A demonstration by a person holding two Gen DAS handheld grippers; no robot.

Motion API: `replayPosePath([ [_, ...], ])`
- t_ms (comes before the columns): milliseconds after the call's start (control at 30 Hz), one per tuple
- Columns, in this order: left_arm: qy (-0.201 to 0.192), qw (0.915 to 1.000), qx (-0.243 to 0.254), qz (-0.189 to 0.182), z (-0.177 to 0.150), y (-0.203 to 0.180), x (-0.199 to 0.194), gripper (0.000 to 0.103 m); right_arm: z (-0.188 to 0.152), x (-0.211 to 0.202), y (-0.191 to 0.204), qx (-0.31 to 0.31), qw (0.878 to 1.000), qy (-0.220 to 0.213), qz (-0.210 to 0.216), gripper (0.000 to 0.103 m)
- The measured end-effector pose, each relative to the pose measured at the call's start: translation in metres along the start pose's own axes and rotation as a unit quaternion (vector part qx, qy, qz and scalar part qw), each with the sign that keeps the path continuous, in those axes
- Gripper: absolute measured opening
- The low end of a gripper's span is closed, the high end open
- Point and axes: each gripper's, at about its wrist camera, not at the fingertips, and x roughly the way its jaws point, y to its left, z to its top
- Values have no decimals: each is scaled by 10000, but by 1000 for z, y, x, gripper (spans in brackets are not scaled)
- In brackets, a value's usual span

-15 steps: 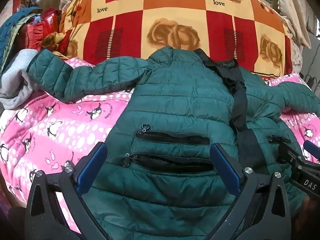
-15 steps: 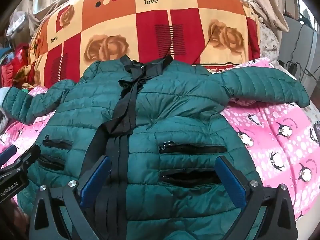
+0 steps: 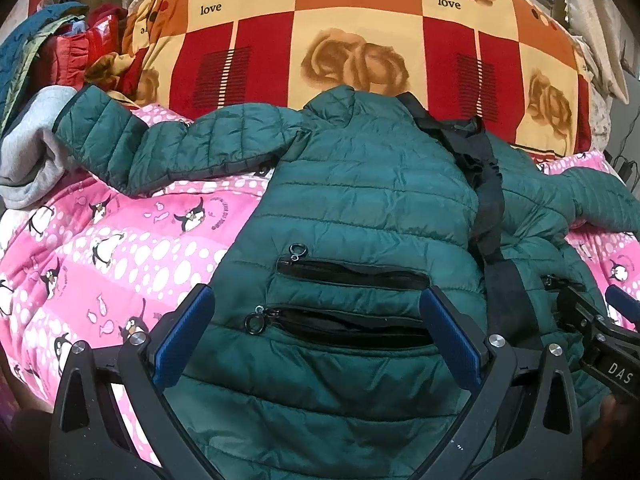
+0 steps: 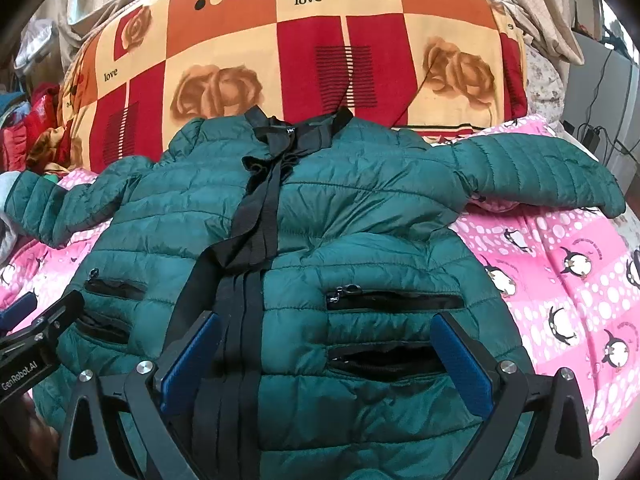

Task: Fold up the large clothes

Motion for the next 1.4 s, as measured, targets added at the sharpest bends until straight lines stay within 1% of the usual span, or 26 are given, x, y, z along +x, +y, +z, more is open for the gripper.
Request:
replayPosePath([
  [133, -122, 9999, -15, 5, 1, 2, 1, 103, 1, 2, 3, -34, 10000, 20, -17, 103],
  [200, -111, 9999, -59, -4, 1, 3, 2, 103, 2, 3, 4, -51, 10000, 31, -24, 103],
  [233, -145, 9998, -151, -76, 2, 5, 2, 103, 2, 3, 4, -64, 10000, 19, 1, 103],
  [333, -205, 9995, -228, -88, 4, 7, 3, 103, 3, 5, 5, -120, 9999, 25, 109, 103],
  [467, -145, 9997, -195, 69, 5, 10, 4, 103, 5, 6, 6, -140, 9998, -7, 171, 103],
  [567, -76, 9997, -217, 115, 6, 13, 5, 103, 6, 7, 6, -138, 9997, 87, 166, 103],
  [633, -42, 9996, -247, 153, 8, 16, 7, 103, 6, 6, 9, -202, 9997, 4, 155, 103],
  [733, 20, 9993, -278, 229, 10, 20, 8, 103, 7, 7, 9, -83, 9994, 55, 341, 103],
  [833, -27, 9990, -347, 287, 14, 27, 9, 103, 9, 11, 8, 23, 9987, 171, 473, 103],
  [1000, -19, 9983, -423, 396, 17, 37, 11, 103, 11, 12, 15, -169, 9989, 109, 431, 103],
  [1100, 9, 9981, -424, 437, 18, 39, 12, 103, 11, 14, 18, -197, 9982, 242, 519, 103],
  [1233, -15, 9981, -447, 426, 18, 41, 14, 103, 11, 16, 19, -215, 9981, 279, 508, 103],
  [1300, -27, 9981, -446, 417, 18, 42, 14, 103, 12, 14, 20, -191, 9984, 196, 495, 103],
  [1400, -45, 9981, -445, 413, 18, 42, 14, 103, 12, 16, 21, -246, 9987, 200, 411, 103],
])
